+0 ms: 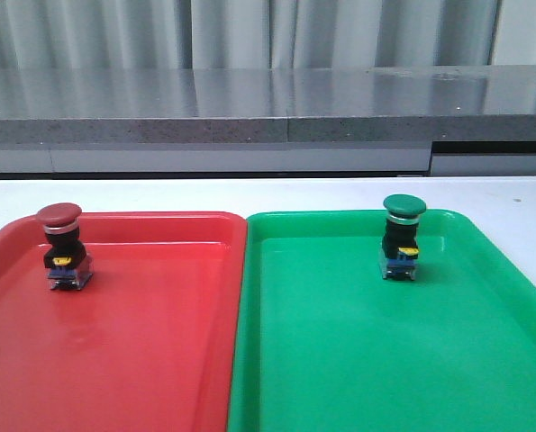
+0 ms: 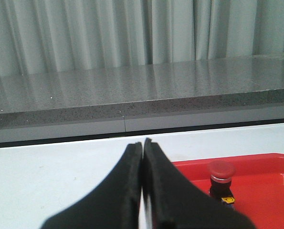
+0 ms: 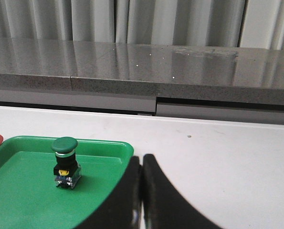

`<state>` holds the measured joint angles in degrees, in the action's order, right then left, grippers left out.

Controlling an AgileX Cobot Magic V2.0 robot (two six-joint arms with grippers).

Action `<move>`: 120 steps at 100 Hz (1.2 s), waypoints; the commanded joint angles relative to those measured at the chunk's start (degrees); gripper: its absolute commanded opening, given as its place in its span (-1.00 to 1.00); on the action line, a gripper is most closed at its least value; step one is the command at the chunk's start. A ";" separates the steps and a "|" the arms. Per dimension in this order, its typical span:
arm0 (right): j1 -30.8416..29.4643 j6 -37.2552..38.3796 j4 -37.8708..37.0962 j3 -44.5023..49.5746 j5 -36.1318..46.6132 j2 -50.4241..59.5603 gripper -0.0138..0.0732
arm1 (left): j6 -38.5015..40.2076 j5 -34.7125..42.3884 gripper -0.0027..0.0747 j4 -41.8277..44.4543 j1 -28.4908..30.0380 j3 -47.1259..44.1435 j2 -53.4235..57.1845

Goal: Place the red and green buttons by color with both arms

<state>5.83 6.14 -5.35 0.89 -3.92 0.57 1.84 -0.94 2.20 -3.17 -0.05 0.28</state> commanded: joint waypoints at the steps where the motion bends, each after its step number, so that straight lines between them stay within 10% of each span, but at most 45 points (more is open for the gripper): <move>1: -0.18 -0.36 0.15 -0.46 5.12 1.20 -0.84 | 0.33 5.03 -0.98 -0.43 0.26 -1.43 1.89; 120: -0.18 -0.36 1.01 -0.14 3.92 1.20 -0.84 | 0.33 5.03 -0.98 -0.43 0.26 -1.43 1.89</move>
<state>5.83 6.04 -4.39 1.65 -4.37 0.57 1.84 -0.94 2.20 -3.17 -0.05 0.28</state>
